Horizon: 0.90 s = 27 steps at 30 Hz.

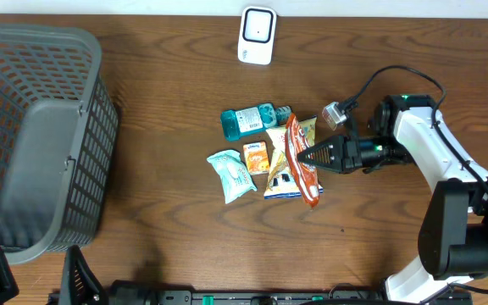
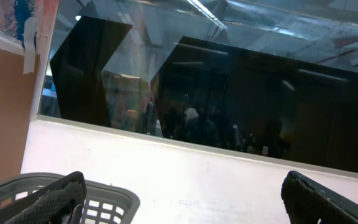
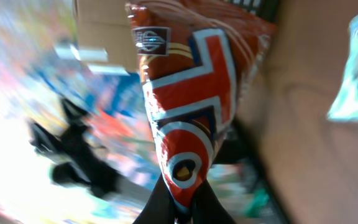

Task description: Scan the item barcode

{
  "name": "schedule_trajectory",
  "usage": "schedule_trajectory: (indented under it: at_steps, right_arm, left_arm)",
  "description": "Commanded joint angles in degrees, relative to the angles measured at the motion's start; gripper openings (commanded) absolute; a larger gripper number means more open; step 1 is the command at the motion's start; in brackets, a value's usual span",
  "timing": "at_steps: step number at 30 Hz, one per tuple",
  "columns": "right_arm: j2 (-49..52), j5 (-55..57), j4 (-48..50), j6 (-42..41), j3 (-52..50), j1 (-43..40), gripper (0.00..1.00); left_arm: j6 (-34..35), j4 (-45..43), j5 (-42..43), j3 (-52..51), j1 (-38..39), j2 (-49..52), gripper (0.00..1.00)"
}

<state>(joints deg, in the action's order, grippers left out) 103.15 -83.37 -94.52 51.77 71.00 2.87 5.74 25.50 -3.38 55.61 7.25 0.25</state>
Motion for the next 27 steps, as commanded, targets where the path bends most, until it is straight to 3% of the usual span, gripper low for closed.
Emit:
schedule_trajectory:
  at_steps: [1, 3, 5, 7, 10, 11, 13, 17, 21, 22, 24, 26, 27]
  right_arm:
    - [-0.2, 10.4, 2.8, 20.8, 0.4, 0.2, 0.01]
    - [-0.2, 14.6, 7.8, 19.4, -0.2, 0.4, 0.01]
    - [-0.2, 15.7, 13.2, 12.3, -0.2, 0.5, 0.01]
    - [-0.2, 19.8, 22.9, -2.6, -0.2, 0.5, 0.02]
    - [-0.2, 40.2, 37.6, -29.5, -0.2, 1.6, 0.01]
    - [-0.2, 45.7, 39.6, -33.5, -0.2, 2.2, 0.01]
    - [-0.2, 55.8, 42.4, -37.2, -0.2, 5.2, 0.01]
    - [-0.2, 63.3, 43.8, -37.2, -0.2, 12.1, 0.02]
    - [-0.1, 79.5, 43.7, -41.9, -0.7, 18.7, 0.06]
    - [0.0, 81.9, 43.8, -43.0, -0.8, 19.9, 0.14]
    - [0.1, 83.3, 43.8, -44.5, -1.0, 21.9, 0.4]
    - [0.0, 83.2, 43.3, -45.0, -1.0, 23.2, 0.82]
    - [-0.2, 83.2, 42.5, -46.0, -0.8, 23.4, 0.84]
  left_arm:
    - [-0.7, -0.3, -0.3, -0.1, 0.1, -0.1, 0.98]
    - [-0.7, -0.3, -0.3, -0.1, 0.1, -0.1, 0.98]
    - [-0.7, -0.3, -0.3, -0.1, 0.1, -0.1, 0.98]
    - [-0.7, -0.3, -0.3, -0.1, 0.1, -0.1, 0.98]
    - [-0.7, -0.3, -0.3, -0.1, 0.1, -0.1, 0.98]
    - [-0.7, -0.3, -0.3, -0.1, 0.1, -0.1, 0.98]
    - [-0.7, -0.2, -0.3, -0.1, 0.1, -0.1, 0.98]
    - [-0.7, 0.5, -0.3, -0.1, 0.1, -0.1, 0.98]
    - [-0.7, 0.5, -0.3, -0.1, 0.1, -0.1, 0.98]
    - [-0.7, 0.5, -0.3, -0.1, 0.1, -0.1, 0.98]
    - [-0.7, 0.3, -0.3, -0.1, 0.1, -0.1, 0.98]
    - [-0.7, 0.0, -0.3, -0.1, 0.1, -0.1, 0.98]
    - [-0.7, -0.1, -0.3, -0.1, 0.1, -0.1, 0.98]
